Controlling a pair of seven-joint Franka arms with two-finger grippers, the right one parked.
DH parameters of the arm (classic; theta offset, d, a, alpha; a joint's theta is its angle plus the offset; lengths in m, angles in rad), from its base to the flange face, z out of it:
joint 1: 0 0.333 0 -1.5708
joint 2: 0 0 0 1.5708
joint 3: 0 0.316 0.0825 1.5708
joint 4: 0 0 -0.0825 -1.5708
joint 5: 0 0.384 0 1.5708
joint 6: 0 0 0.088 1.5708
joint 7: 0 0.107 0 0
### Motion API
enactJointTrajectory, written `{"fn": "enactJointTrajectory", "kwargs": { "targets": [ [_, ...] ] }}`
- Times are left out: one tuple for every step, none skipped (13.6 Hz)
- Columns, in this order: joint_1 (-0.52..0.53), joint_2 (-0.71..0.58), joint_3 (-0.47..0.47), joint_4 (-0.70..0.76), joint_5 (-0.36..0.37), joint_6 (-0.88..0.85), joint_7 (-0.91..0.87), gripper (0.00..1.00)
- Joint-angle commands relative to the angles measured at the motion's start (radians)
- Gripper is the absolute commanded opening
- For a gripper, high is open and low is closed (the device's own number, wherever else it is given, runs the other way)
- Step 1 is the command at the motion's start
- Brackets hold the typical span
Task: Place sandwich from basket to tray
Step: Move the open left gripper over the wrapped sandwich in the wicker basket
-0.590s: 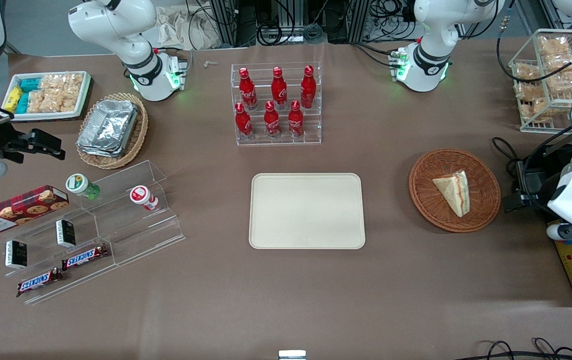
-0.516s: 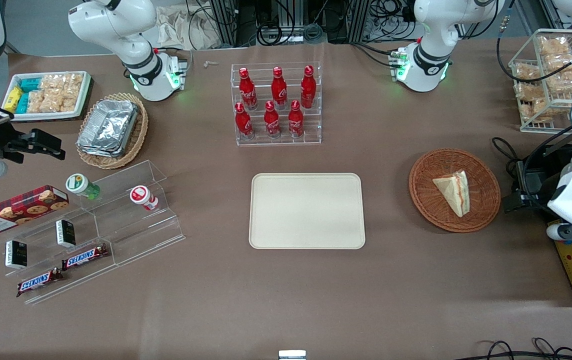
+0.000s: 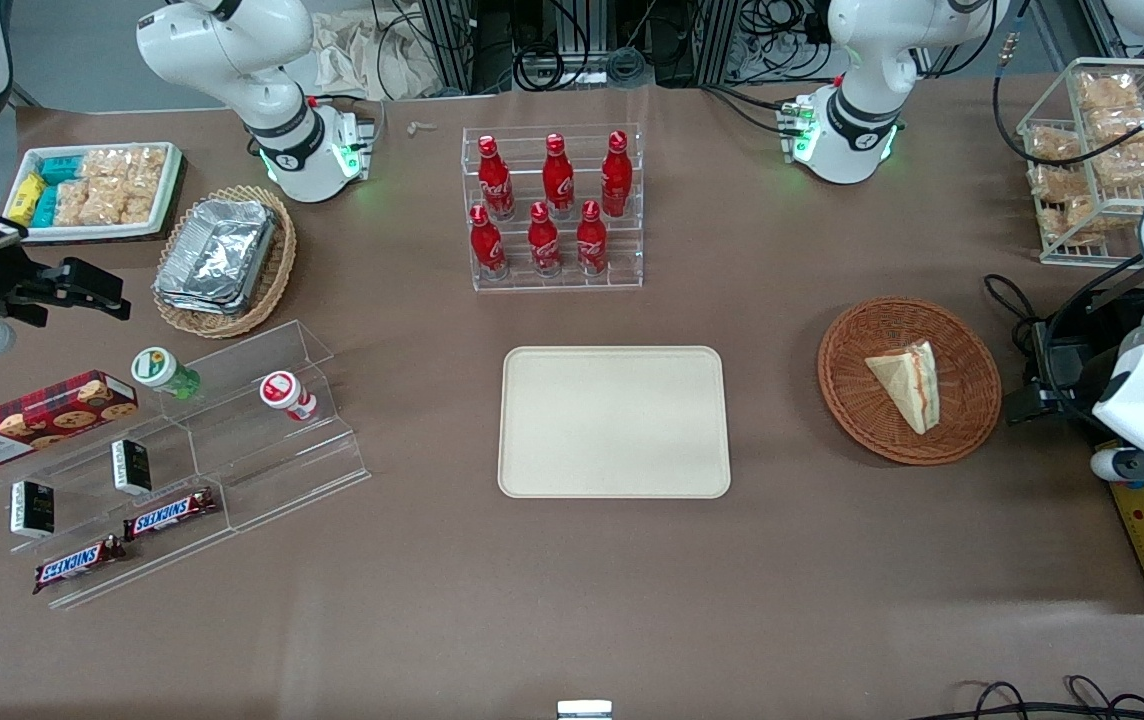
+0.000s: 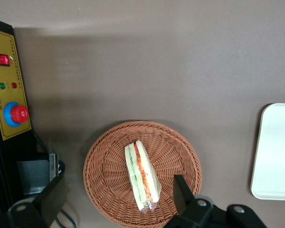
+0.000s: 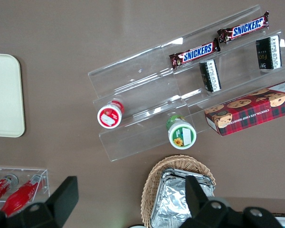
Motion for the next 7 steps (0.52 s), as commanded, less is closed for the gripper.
{"fn": "enactJointTrajectory", "kwargs": {
  "targets": [
    [-0.001, 0.008, -0.002, 0.000, 0.008, -0.023, -0.027, 1.00],
    [-0.001, 0.007, -0.002, -0.003, 0.008, -0.023, -0.040, 1.00],
    [-0.001, 0.004, -0.002, -0.012, 0.010, -0.023, -0.075, 1.00],
    [-0.001, -0.004, -0.002, -0.033, 0.010, -0.025, -0.129, 1.00],
    [-0.001, -0.019, -0.002, -0.059, 0.011, -0.023, -0.192, 1.00],
    [-0.001, -0.025, -0.002, -0.079, 0.011, -0.023, -0.236, 1.00],
    [-0.001, -0.034, -0.002, -0.093, 0.011, -0.023, -0.255, 1.00]
  ]
}}
